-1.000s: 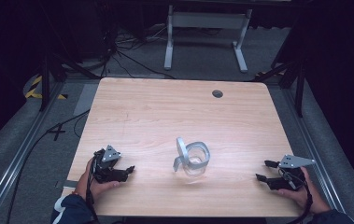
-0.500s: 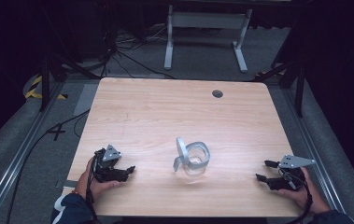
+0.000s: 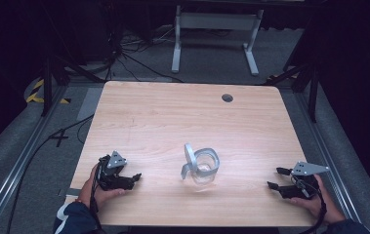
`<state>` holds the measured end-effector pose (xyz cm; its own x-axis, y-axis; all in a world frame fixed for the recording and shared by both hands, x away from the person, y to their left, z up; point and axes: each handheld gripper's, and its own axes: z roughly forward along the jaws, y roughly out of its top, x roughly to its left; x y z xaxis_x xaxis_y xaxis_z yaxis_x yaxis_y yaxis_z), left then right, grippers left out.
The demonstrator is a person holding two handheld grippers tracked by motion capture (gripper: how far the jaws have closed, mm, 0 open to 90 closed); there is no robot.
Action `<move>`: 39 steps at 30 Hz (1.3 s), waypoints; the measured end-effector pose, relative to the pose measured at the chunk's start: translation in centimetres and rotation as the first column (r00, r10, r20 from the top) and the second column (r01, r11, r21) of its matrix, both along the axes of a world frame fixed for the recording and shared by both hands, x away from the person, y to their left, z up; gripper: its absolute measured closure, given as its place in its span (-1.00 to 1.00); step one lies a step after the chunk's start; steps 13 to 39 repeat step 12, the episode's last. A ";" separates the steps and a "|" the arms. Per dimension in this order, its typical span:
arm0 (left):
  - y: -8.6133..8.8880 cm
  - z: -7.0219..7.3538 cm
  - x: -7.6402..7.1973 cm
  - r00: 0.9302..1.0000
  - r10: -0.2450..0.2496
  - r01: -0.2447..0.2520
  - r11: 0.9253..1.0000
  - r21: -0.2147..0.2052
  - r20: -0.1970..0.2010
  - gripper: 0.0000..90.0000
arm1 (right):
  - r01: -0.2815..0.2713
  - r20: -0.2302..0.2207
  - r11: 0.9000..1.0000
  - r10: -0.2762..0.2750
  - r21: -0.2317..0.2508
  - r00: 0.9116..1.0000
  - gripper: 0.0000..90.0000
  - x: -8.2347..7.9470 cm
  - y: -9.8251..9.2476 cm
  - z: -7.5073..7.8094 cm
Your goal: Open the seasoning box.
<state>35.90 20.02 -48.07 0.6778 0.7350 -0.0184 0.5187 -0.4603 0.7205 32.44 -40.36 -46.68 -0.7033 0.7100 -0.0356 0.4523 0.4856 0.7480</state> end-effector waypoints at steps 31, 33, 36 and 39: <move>0.0 0.0 0.1 1.000 -0.001 0.001 1.000 0.000 -0.006 -0.65 | 0.001 -0.002 1.000 -0.001 0.001 1.000 -0.39 0.0 0.0 0.0; 0.0 0.0 0.1 1.000 -0.001 0.001 1.000 0.000 -0.006 -0.65 | 0.001 -0.002 1.000 -0.001 0.001 1.000 -0.39 0.0 0.0 0.0; 0.0 0.0 0.1 1.000 -0.001 0.001 1.000 0.000 -0.006 -0.65 | 0.001 -0.002 1.000 -0.001 0.001 1.000 -0.39 0.0 0.0 0.0; 0.0 0.0 0.1 1.000 -0.001 0.001 1.000 0.000 -0.006 -0.65 | 0.001 -0.002 1.000 -0.001 0.001 1.000 -0.39 0.0 0.0 0.0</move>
